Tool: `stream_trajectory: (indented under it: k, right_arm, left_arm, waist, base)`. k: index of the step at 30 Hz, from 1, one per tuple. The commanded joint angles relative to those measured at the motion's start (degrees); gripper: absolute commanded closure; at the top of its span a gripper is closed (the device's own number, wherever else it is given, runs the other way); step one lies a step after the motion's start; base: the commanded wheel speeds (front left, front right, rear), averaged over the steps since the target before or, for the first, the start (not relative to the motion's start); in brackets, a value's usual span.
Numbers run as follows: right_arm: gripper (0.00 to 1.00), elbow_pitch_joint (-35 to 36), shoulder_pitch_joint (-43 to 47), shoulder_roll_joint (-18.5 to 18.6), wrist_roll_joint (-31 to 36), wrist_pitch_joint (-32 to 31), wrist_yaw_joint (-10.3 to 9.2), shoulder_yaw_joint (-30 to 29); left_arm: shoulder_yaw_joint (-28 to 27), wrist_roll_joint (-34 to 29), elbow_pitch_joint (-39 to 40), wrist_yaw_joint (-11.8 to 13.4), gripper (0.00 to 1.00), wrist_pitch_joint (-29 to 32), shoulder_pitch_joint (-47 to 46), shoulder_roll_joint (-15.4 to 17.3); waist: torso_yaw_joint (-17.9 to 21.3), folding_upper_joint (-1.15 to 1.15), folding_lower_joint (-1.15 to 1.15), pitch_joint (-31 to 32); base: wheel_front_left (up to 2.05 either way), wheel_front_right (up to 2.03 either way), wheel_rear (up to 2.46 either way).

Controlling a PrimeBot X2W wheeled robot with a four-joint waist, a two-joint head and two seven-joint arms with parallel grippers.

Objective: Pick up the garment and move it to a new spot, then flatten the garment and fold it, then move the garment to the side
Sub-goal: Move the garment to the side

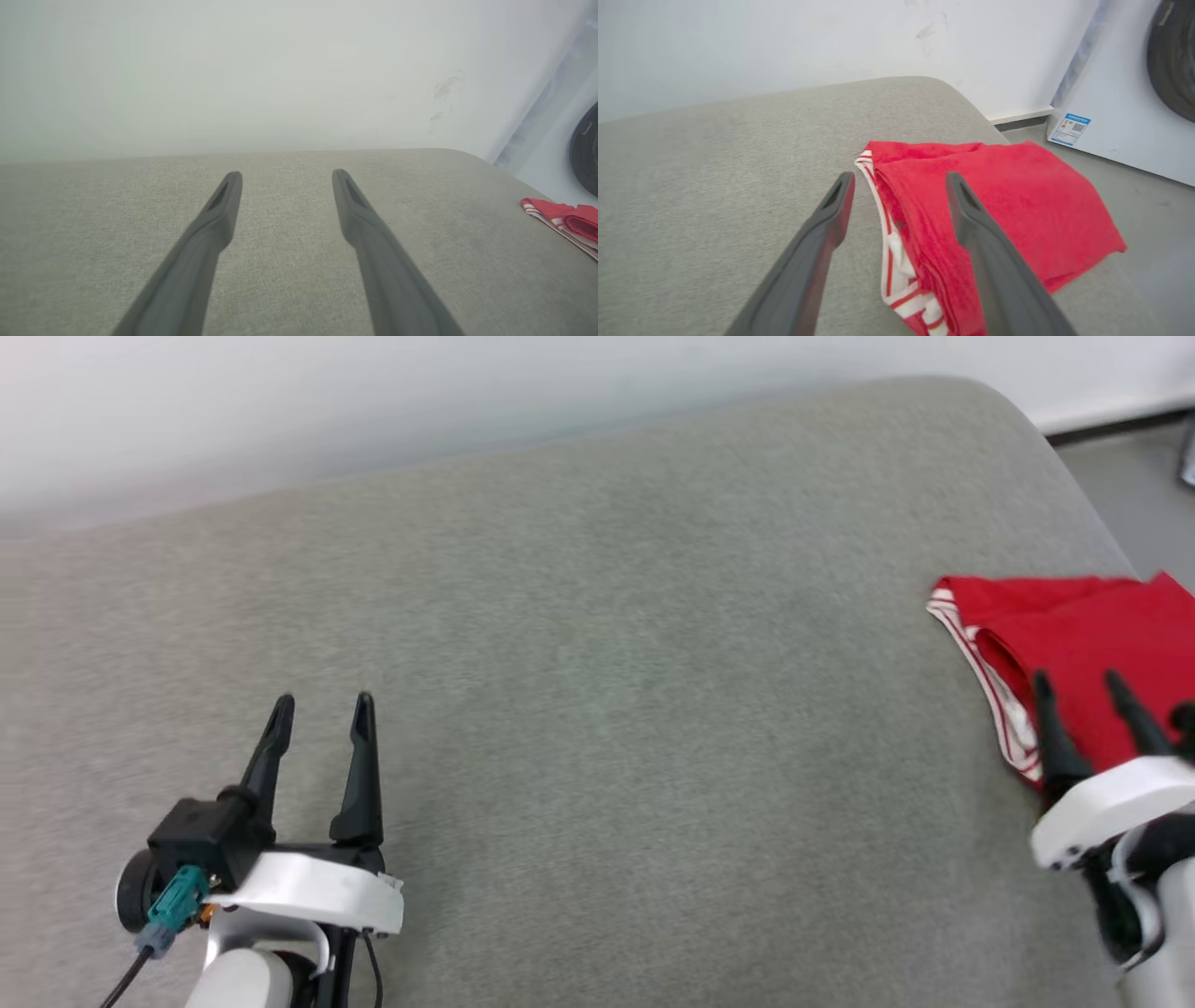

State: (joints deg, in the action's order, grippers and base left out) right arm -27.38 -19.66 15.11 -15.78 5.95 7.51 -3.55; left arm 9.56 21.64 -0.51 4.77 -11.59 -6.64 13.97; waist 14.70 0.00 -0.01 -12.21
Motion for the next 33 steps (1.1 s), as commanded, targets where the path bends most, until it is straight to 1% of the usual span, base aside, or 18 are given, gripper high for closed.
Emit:
stream_trajectory:
  k: [1, 4, 9, 13, 23, 28, 33]
  right_arm:
    - [0.0, 1.3, 1.41, -0.57, -0.16, -0.04, -0.04, 0.32]
    - [0.0, 6.69, 4.57, -2.28, 0.01, -0.62, -0.05, 1.31]
    - [0.0, 15.14, 9.02, -4.97, 2.43, -1.45, -0.05, 2.48]
    - [0.0, 20.75, 12.21, -6.49, 4.28, -2.25, -0.04, 3.28]
    - [0.0, 29.14, 20.73, -8.43, 6.08, -6.02, -0.04, 3.39]
    - [0.0, 31.27, 23.37, -8.94, 6.37, -7.37, -0.05, 3.36]
    - [0.0, 32.03, 23.61, -9.11, 6.39, -7.91, -0.04, 3.59]
  left_arm:
    - [-0.15, 0.29, -0.48, 0.21, 0.0, -0.35, 0.73, -0.1]
    - [-0.37, 0.86, -1.63, 0.42, 0.0, -1.0, 1.55, -0.92]
    - [-0.67, 1.37, -3.47, 0.38, 0.0, -2.02, 1.84, -1.51]
    - [-1.33, 1.36, -5.14, 0.59, 0.0, -2.6, 3.16, -1.21]
    - [-0.81, 0.01, -6.98, 1.42, 0.0, -3.08, 7.97, -0.57]
    - [-0.24, -0.44, -6.96, 1.8, 0.0, -2.71, 8.82, -0.19]
    - [0.06, -0.37, -6.96, 1.9, 0.0, -2.6, 8.75, -0.07]
  waist:
    - [-3.02, 0.0, 0.01, 2.76]
    - [-5.36, 0.0, 0.01, 4.13]
    - [-9.44, 0.0, 0.01, 6.05]
    - [-11.22, 0.0, 0.01, 7.87]
    - [-11.25, 0.0, 0.01, 12.9]
    - [-10.71, 0.0, 0.01, 13.95]
    - [-10.49, 0.0, 0.01, 14.19]
  base:
    - [0.0, 0.0, 0.0]
    - [0.0, 0.0, 0.0]
    - [0.0, 0.0, 0.0]
    - [0.0, 0.0, 0.0]
    - [0.0, 0.0, 0.0]
    - [0.0, 0.0, 0.0]
    - [0.0, 0.0, 0.0]
